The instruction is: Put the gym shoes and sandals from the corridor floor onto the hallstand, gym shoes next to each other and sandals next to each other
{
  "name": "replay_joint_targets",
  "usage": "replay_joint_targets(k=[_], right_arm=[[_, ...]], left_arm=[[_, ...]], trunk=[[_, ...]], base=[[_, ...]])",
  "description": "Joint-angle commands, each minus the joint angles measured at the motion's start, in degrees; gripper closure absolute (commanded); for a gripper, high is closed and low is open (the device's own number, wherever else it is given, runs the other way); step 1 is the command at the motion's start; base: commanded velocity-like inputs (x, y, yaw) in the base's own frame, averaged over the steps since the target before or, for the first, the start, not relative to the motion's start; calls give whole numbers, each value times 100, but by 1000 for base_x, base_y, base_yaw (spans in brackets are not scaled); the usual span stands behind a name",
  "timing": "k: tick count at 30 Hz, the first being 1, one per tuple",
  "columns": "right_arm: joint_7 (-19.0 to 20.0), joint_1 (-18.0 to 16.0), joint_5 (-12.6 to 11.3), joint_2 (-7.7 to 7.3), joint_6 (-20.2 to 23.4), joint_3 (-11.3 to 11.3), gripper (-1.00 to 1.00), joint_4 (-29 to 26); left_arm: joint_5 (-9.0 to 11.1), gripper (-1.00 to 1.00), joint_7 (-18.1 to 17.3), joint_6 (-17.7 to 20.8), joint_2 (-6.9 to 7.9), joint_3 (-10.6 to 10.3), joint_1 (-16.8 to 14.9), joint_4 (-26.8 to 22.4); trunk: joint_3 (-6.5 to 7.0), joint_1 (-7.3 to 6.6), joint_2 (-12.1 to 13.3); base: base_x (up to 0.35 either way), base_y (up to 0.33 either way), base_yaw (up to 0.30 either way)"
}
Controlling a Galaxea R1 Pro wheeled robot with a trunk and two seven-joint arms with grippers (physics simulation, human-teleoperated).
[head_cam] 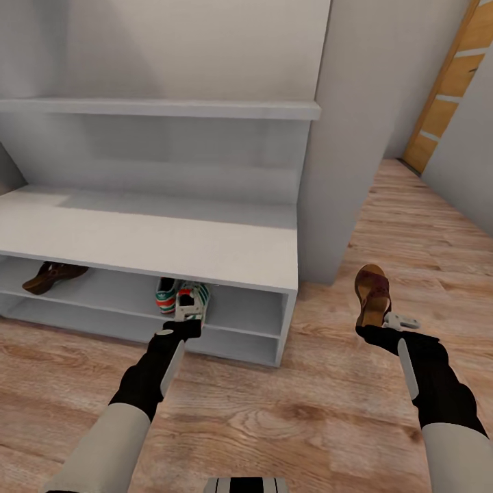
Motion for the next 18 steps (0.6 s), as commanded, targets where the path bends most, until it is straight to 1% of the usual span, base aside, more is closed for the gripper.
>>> replay_joint_targets(k=[1,7,18], right_arm=[[-19,2,-20,1,2,1,100,0],[-19,-1,-20,1,2,-2,100,4],[-19,-1,-20,0,2,-1,100,4]], left_arm=[[-1,100,-1,-3,0,11,-2,2],[-2,100,-1,-7,0,18,-7,30],[-3,100,-1,-19,0,8,-1,77]], trunk=[[0,0,0],[0,0,0],[0,0,0]], base=[[80,0,0],[195,0,0],[19,0,0]])
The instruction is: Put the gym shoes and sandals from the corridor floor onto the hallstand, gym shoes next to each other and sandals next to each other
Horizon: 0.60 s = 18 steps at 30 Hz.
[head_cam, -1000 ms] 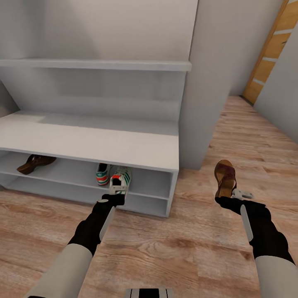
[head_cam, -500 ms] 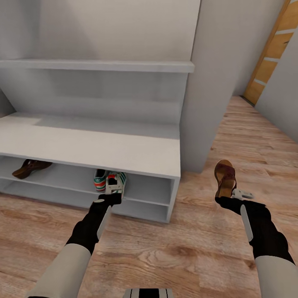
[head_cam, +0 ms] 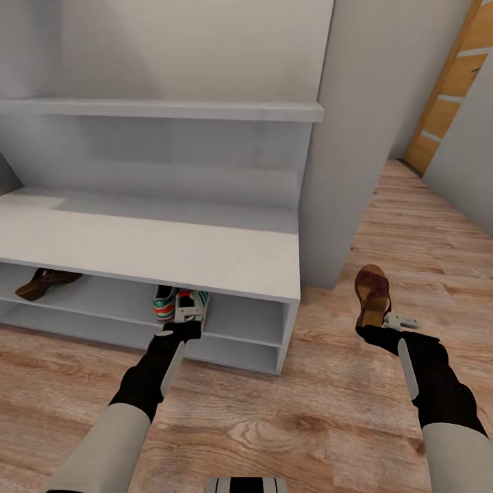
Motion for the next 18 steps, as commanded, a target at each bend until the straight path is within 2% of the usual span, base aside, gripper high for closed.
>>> replay_joint_targets(k=[1,5,10,18], right_arm=[[-19,-1,-19,1,1,-2,100,0],[-19,-1,-19,2,1,1,100,0],[-19,3,-19,-4,1,0,100,0],[-19,-1,-19,1,1,-1,100,0]], left_arm=[[-4,100,-1,-25,0,2,-1,29],[-3,100,-1,-239,0,7,-7,188],[-3,100,-4,-314,0,8,-8,374],[-1,100,-3,-325,0,8,-8,412]], trunk=[[0,0,0],[0,0,0],[0,0,0],[0,0,0]], base=[[0,0,0],[0,0,0],[10,0,0],[157,-40,0]])
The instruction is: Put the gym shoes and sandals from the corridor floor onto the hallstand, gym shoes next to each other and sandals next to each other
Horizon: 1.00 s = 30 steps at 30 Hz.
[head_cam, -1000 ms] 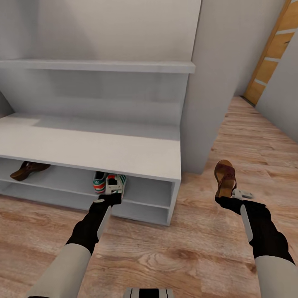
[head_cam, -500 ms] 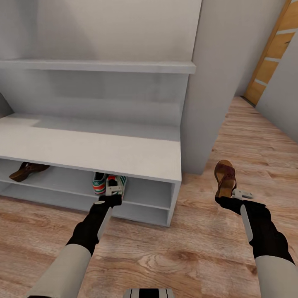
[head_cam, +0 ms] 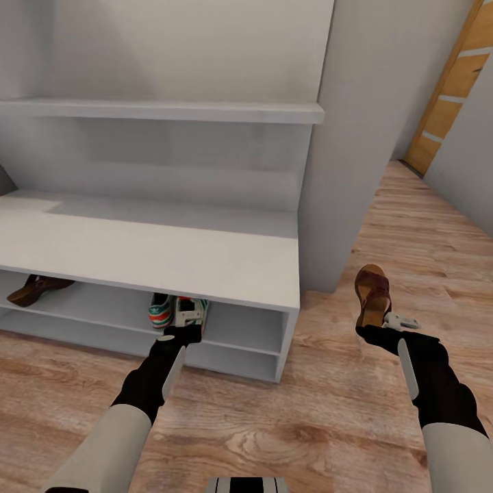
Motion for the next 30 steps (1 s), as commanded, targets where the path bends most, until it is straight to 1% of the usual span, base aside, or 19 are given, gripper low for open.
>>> replay_joint_targets(k=[1,11,17,27,28,30], right_arm=[[-19,2,-19,-1,1,0,100,0],[-19,3,-19,1,1,2,100,0],[-19,2,-19,2,1,2,100,0],[-19,1,-19,1,1,2,100,0],[-19,0,-19,2,1,1,100,0],[-19,1,-19,0,1,2,100,0]], left_arm=[[61,100,0,-6,1,-5,3,80],[68,100,1,-8,1,3,3,81],[64,100,1,-12,1,4,3,81],[65,100,1,-13,1,4,3,81],[63,-100,1,-13,1,4,3,81],[65,-100,1,-13,1,6,3,81]], trunk=[[-1,2,1],[-1,2,1],[-1,2,1],[-1,2,1],[-1,2,1],[-1,2,1]], base=[[34,-9,0],[8,-2,0],[119,0,0],[12,0,0],[0,0,0],[0,0,0]])
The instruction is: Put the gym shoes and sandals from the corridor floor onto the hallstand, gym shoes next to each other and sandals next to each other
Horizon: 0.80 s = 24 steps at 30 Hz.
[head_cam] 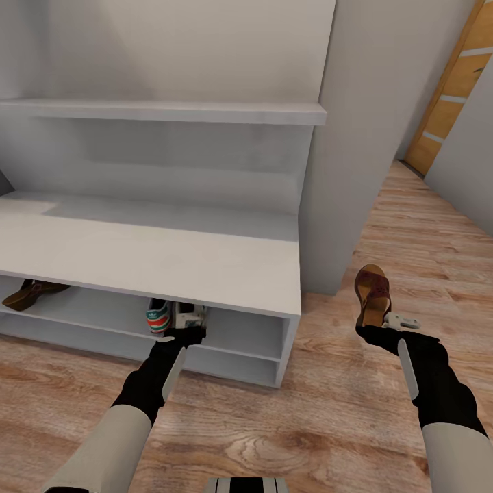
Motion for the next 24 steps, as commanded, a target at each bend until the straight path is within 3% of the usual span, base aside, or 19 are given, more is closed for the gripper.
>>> replay_joint_targets(k=[1,15,24], right_arm=[[-19,0,-18,-2,1,1,100,0],[-19,-2,-18,0,1,1,100,0],[-19,3,-18,1,1,0,100,-2]], left_arm=[[1,-100,0,0,0,3,0,0],[3,-100,-1,0,1,6,0,0],[4,-100,-2,0,1,6,0,0]], trunk=[[0,0,0],[0,0,0],[0,0,0]], base=[[0,0,0],[-11,0,0],[-286,0,0]])
